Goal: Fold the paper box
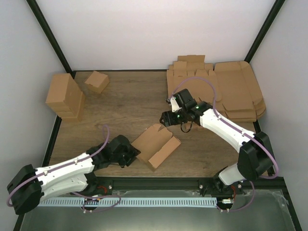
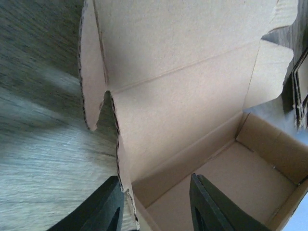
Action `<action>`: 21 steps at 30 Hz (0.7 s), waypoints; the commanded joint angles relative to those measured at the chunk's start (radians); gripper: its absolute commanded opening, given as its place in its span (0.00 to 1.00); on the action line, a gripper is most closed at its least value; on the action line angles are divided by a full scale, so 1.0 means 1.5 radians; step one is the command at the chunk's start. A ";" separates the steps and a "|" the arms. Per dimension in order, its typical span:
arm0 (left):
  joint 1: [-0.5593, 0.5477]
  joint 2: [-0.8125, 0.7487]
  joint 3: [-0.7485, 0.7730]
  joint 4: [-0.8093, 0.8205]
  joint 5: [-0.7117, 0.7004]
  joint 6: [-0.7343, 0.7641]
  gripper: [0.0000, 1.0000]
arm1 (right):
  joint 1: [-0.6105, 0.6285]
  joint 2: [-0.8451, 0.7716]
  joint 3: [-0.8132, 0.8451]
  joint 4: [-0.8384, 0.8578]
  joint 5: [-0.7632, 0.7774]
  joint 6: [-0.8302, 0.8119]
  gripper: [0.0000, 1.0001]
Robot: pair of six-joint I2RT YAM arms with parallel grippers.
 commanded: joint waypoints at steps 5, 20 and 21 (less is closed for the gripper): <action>-0.003 0.061 -0.001 0.065 -0.011 -0.011 0.37 | -0.005 -0.007 -0.001 0.015 -0.008 -0.014 0.69; -0.003 0.066 0.073 -0.027 -0.140 0.097 0.04 | -0.006 -0.032 -0.025 0.036 0.016 -0.002 0.68; -0.003 0.065 0.096 -0.043 -0.167 0.126 0.04 | -0.007 -0.043 -0.031 0.046 0.020 0.000 0.69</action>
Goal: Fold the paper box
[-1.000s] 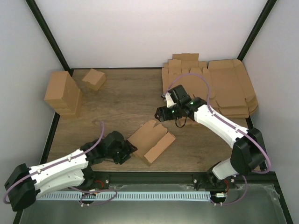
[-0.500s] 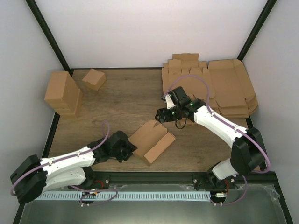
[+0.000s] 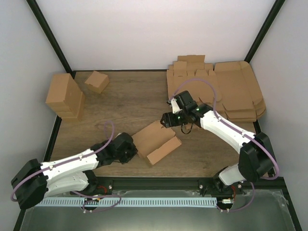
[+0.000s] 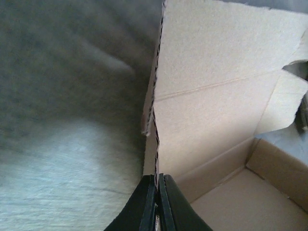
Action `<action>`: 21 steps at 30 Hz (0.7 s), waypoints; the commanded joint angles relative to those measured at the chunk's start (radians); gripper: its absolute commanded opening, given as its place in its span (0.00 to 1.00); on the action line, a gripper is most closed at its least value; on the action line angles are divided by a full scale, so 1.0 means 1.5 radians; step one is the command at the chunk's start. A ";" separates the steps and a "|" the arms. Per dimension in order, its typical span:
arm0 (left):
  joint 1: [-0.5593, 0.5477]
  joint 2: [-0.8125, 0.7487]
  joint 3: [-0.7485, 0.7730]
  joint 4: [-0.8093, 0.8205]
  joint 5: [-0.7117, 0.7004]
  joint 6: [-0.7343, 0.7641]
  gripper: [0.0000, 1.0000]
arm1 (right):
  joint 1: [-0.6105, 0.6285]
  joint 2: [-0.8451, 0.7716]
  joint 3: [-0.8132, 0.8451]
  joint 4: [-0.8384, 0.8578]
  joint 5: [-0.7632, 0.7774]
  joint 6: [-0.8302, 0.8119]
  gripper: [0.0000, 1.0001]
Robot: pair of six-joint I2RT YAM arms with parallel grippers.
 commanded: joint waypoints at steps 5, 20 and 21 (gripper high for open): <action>-0.002 -0.003 0.137 -0.069 -0.219 0.300 0.04 | -0.010 -0.103 -0.060 0.090 0.031 0.008 0.69; -0.002 -0.009 0.137 0.003 -0.269 0.717 0.04 | -0.082 -0.173 -0.229 0.286 -0.098 -0.073 0.77; -0.002 -0.010 0.135 0.004 -0.263 0.727 0.04 | -0.084 -0.163 -0.224 0.295 -0.109 -0.083 0.78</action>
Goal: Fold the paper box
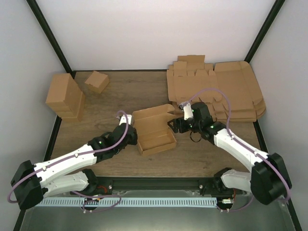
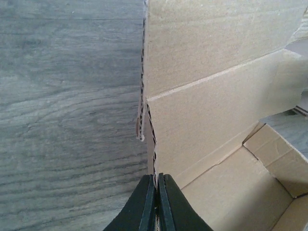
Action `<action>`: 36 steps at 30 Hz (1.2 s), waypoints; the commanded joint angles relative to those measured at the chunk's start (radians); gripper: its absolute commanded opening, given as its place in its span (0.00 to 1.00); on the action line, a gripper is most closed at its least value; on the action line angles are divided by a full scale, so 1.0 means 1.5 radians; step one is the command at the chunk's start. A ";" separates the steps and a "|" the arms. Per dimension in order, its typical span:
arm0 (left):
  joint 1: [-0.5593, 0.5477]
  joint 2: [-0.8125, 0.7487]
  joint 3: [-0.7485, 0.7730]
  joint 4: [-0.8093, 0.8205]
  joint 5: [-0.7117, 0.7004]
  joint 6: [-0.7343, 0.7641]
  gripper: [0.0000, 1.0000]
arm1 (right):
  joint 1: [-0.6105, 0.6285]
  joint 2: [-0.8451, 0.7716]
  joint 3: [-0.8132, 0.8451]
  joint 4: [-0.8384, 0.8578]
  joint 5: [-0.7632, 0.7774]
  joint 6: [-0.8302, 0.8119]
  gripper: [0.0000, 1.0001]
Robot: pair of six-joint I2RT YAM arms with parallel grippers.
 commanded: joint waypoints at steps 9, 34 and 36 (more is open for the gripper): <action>-0.003 -0.011 -0.014 -0.005 -0.031 0.105 0.04 | -0.068 0.102 0.066 0.060 -0.063 -0.091 0.83; -0.002 0.018 -0.005 0.007 -0.032 0.090 0.04 | -0.071 0.164 0.121 -0.047 -0.179 -0.107 0.35; -0.002 0.022 -0.004 0.007 -0.030 0.089 0.04 | -0.062 0.166 0.126 -0.057 -0.168 -0.103 0.31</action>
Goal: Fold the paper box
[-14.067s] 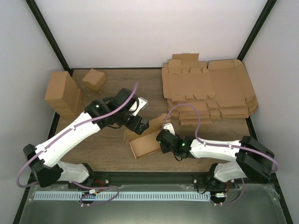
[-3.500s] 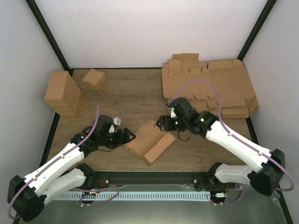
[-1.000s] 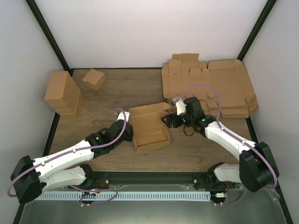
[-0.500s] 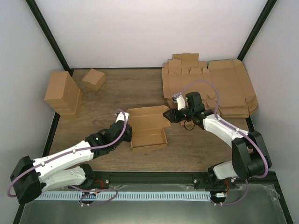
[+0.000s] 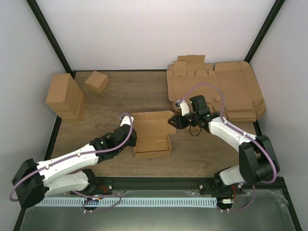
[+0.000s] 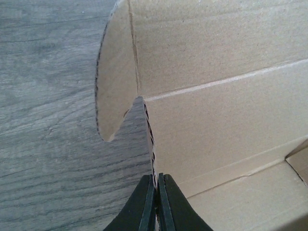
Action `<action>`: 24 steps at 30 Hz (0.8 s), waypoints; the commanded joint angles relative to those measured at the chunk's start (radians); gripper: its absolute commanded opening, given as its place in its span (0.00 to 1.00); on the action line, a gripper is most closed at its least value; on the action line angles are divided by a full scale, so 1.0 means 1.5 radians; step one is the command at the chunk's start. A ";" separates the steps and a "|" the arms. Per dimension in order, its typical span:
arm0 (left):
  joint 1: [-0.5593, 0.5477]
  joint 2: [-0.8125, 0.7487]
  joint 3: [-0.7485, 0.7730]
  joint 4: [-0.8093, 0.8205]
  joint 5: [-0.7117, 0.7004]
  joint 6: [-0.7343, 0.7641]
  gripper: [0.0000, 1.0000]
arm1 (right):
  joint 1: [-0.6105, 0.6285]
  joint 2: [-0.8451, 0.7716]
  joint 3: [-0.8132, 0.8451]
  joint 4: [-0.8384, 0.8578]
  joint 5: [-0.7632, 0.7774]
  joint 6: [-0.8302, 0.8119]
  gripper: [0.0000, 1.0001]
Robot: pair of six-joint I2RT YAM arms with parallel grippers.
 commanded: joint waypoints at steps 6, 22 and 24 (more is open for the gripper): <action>-0.002 0.008 0.017 0.005 0.004 -0.013 0.04 | 0.062 -0.018 0.047 -0.059 0.102 0.044 0.18; -0.003 0.016 0.040 -0.009 -0.007 -0.061 0.04 | 0.160 -0.032 0.090 -0.159 0.280 0.197 0.22; -0.002 0.016 0.038 -0.009 -0.009 -0.060 0.04 | 0.165 -0.035 0.093 -0.165 0.287 0.201 0.23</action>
